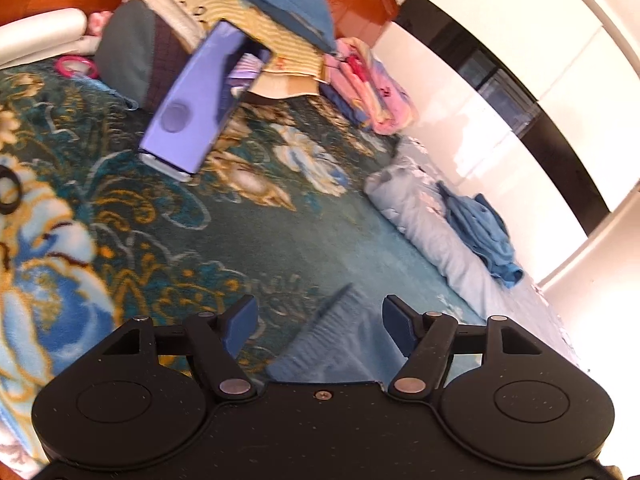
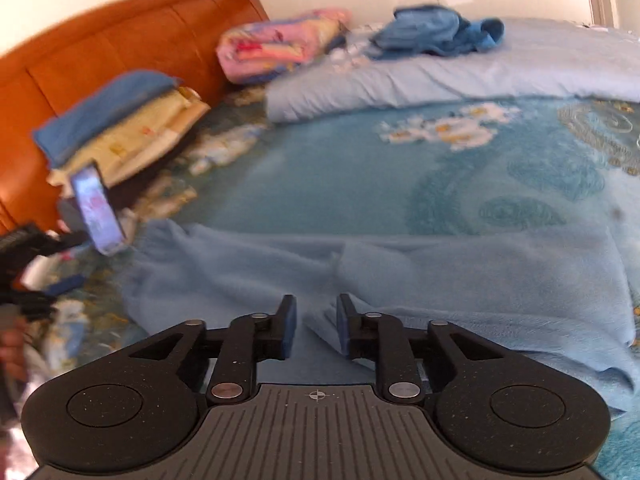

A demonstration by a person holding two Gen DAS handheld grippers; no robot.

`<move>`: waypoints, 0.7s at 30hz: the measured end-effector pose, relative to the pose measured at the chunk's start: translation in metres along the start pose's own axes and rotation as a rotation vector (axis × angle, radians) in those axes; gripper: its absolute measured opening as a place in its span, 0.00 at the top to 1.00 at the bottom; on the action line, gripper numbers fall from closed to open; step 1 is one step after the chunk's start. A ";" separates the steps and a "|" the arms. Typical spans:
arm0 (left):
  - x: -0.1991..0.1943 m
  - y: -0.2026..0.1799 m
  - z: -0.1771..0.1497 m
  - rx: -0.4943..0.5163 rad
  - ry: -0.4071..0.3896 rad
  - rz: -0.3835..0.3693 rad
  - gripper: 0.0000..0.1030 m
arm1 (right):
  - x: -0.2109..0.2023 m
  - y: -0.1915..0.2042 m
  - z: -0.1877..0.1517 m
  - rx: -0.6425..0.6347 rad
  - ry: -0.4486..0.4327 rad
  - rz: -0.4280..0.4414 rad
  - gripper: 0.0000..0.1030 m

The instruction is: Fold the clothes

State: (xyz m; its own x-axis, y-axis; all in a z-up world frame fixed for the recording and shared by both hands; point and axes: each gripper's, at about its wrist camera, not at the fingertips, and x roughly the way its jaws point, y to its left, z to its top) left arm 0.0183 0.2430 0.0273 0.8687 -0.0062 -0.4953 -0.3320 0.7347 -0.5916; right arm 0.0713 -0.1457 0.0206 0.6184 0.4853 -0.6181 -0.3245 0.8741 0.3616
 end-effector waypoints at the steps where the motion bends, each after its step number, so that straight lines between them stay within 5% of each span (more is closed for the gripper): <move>1: 0.001 -0.004 -0.001 0.008 0.005 -0.015 0.35 | -0.008 -0.007 0.001 0.017 -0.021 -0.005 0.75; 8: 0.019 -0.034 -0.022 0.070 0.086 -0.076 0.33 | -0.060 -0.102 -0.015 0.305 -0.101 -0.232 0.71; 21: 0.063 -0.179 -0.100 0.378 0.309 -0.384 0.29 | -0.066 -0.111 -0.046 0.276 0.036 -0.169 0.69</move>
State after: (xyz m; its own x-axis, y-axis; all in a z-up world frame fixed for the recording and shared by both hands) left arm 0.0951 0.0430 0.0383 0.7353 -0.4723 -0.4861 0.1852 0.8299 -0.5262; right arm 0.0333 -0.2739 -0.0108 0.6199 0.3384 -0.7079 -0.0098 0.9055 0.4243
